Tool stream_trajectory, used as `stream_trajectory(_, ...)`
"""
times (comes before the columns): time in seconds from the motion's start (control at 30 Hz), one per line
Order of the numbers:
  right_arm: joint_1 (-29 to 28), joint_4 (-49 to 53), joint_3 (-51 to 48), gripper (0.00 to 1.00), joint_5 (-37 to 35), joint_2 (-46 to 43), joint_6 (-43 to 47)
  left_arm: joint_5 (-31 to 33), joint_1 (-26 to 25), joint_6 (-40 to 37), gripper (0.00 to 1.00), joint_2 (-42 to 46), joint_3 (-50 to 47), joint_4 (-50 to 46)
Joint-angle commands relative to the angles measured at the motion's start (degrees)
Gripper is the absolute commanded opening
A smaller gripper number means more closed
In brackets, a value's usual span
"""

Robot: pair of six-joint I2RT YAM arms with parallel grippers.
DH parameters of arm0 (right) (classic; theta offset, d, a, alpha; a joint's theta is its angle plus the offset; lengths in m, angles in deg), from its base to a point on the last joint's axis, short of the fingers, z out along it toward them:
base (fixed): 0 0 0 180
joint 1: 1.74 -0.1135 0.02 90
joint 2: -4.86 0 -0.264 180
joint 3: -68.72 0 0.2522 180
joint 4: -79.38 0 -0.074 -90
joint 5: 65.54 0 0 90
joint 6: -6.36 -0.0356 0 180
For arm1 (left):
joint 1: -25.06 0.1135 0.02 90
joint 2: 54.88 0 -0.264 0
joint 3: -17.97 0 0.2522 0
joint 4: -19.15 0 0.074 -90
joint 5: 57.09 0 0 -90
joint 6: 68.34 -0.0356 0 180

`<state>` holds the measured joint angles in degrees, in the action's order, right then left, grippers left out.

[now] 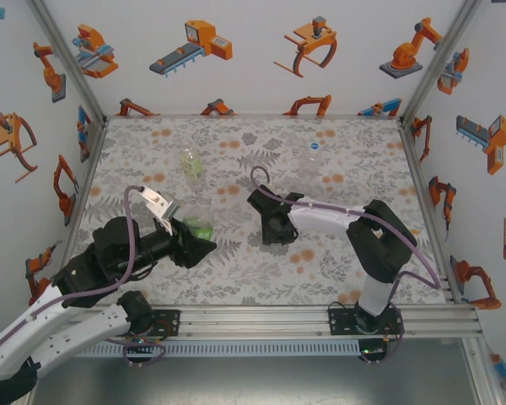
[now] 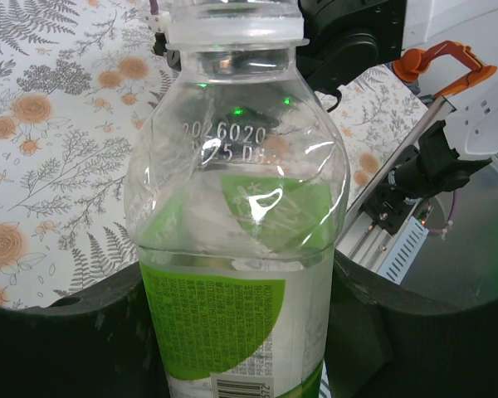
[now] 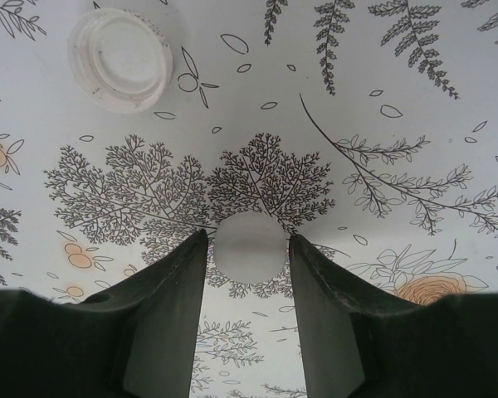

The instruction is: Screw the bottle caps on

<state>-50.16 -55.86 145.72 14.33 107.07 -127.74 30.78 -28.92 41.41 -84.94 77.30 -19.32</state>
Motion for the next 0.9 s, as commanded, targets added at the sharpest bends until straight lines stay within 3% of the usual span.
stream_trajectory(0.0, -0.42, -0.60, 0.41, 0.44, -1.11, 2.30, -0.61, 0.36, 0.01, 0.91, 0.00, 0.60, 1.20, -0.01)
stream_trajectory(0.5, -0.42, 0.47, 1.23, 0.35, -1.03, 1.62, -0.30, 0.34, 0.01, 1.07, 0.00, 1.06, 1.07, -0.58)
stream_trajectory(0.87, -0.44, 4.79, 1.74, 0.22, 2.36, -11.35, 7.39, -2.65, 0.01, -4.72, 0.00, -1.68, 1.29, -1.43)
